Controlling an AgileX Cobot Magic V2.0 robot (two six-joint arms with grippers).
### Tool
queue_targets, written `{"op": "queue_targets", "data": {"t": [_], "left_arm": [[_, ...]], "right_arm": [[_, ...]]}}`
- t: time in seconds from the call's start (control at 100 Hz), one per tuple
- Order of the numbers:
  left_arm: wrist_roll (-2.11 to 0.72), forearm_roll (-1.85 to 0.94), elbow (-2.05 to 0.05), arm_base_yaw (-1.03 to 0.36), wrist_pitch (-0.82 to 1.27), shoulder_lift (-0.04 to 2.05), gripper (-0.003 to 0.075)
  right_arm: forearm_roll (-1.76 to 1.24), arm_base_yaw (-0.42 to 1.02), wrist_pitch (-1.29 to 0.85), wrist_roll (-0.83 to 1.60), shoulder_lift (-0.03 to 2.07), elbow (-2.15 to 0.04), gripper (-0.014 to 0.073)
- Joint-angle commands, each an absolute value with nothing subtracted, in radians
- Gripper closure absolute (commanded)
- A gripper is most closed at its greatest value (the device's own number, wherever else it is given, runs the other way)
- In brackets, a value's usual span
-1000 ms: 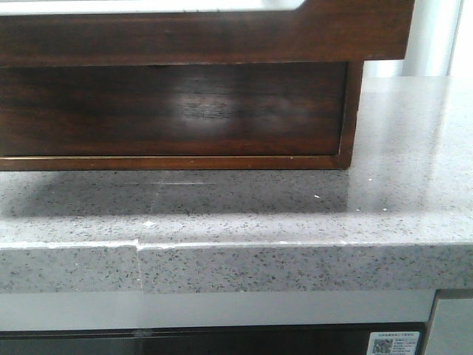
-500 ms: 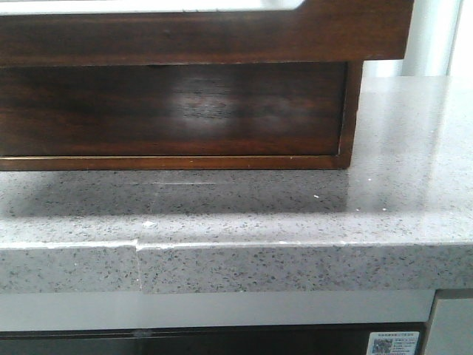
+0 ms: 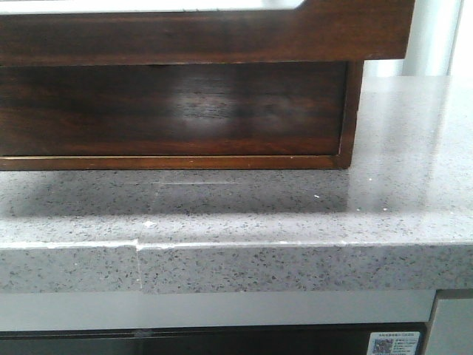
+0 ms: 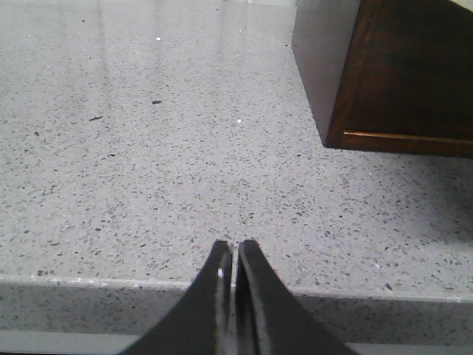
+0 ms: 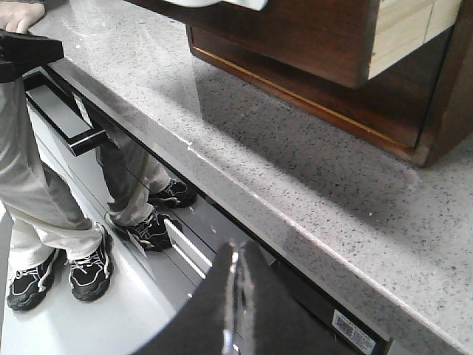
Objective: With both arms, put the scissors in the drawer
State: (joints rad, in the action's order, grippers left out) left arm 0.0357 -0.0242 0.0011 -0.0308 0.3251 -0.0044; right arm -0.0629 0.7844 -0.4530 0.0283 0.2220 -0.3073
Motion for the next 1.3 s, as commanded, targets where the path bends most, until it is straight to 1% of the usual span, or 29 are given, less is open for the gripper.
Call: {"op": "queue_targets", "data": {"t": [0.0, 0.52, 0.61, 0.72, 0.8, 0.86, 0.97, 1.04, 1.11, 1.17, 1.29], "left_arm": [[0.044, -0.036, 0.021, -0.028, 0.264, -0.035, 0.0742], [0.044, -0.036, 0.021, -0.028, 0.264, -0.033, 0.0742], [0.044, -0.036, 0.021, -0.028, 0.264, -0.033, 0.0742], [0.044, -0.036, 0.021, -0.028, 0.264, -0.033, 0.0742], [0.044, -0.036, 0.021, -0.028, 0.264, -0.033, 0.0742], [0.044, -0.036, 0.021, -0.028, 0.264, -0.033, 0.0742], [0.044, -0.036, 0.021, -0.028, 0.264, -0.033, 0.0742], [0.044, -0.036, 0.021, -0.028, 0.264, -0.033, 0.0742], [0.044, -0.036, 0.021, -0.028, 0.264, -0.033, 0.0742], [0.044, -0.036, 0.021, -0.028, 0.264, -0.033, 0.0742], [0.044, -0.036, 0.021, -0.028, 0.264, -0.033, 0.0742]], "right_arm": [[-0.062, 0.783, -0.378, 0.035, 0.231, -0.333, 0.0655], [-0.06, 0.783, -0.372, 0.035, 0.231, -0.333, 0.0655], [-0.024, 0.782, -0.305, 0.035, 0.231, -0.333, 0.0655], [0.039, 0.759, -0.158, 0.035, 0.231, -0.327, 0.0655], [0.077, 0.702, 0.038, 0.035, 0.231, -0.291, 0.0655], [0.085, 0.647, 0.242, 0.035, 0.231, -0.254, 0.0655], [0.085, 0.51, 0.585, 0.035, 0.231, -0.168, 0.0655], [0.083, 0.42, 0.727, 0.035, 0.231, -0.122, 0.0655], [0.073, 0.341, 0.78, 0.021, 0.231, -0.091, 0.0655], [0.069, 0.278, 0.772, -0.034, 0.229, -0.069, 0.0655], [0.065, 0.18, 0.664, -0.076, 0.181, -0.028, 0.0655]]}}
